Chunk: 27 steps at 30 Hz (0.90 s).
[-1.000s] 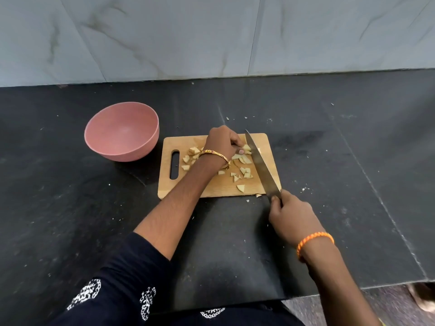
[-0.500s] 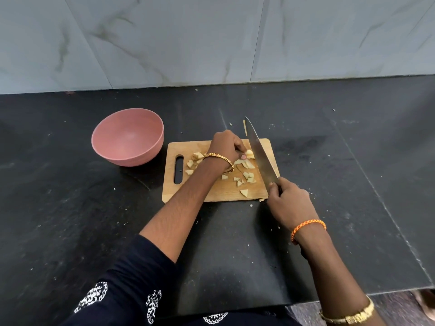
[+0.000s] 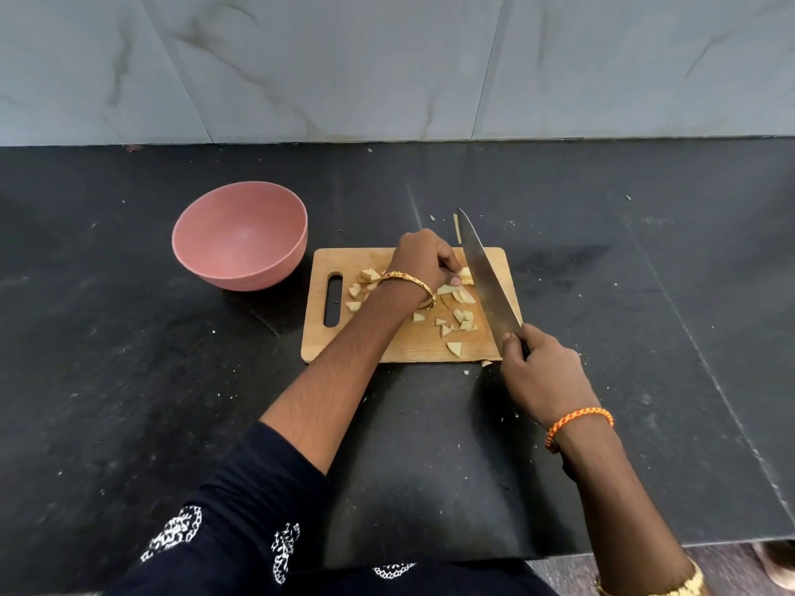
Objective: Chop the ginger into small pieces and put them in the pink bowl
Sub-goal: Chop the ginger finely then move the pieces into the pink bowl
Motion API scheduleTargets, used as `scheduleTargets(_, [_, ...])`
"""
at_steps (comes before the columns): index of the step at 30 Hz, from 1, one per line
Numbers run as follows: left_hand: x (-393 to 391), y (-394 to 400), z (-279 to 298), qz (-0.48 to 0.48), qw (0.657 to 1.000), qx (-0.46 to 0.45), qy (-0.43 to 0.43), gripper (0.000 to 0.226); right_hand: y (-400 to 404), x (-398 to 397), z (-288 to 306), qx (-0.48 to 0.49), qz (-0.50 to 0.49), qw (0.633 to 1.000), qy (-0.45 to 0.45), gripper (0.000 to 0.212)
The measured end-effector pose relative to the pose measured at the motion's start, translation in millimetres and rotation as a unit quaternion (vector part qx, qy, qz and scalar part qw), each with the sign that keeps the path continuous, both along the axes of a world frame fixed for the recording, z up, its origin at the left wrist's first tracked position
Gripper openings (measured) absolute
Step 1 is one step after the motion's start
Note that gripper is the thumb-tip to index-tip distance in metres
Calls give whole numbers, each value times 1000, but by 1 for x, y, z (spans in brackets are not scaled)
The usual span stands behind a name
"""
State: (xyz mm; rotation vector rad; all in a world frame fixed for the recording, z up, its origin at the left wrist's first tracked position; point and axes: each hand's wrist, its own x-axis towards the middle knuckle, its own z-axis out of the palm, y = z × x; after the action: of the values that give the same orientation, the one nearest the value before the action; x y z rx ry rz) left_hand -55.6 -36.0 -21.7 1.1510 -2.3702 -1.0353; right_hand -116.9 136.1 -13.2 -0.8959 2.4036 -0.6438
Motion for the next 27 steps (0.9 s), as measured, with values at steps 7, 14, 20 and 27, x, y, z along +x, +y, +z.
scheduleTargets(7, [-1, -1, -3, 0, 1000, -6, 5, 22, -2, 5, 0, 30, 20, 999, 25, 24])
scheduleTargets(14, [2, 0, -5, 12, 999, -11, 30, 18, 19, 5, 5, 76, 43, 996, -1, 25])
scheduleTargets(20, [4, -1, -8, 34, 998, 5, 56, 14, 61, 7, 24, 87, 46, 995, -2, 25])
scheduleTargets(27, [4, -4, -6, 29, 999, 12, 32, 38, 58, 4, 41, 20, 13, 998, 50, 25])
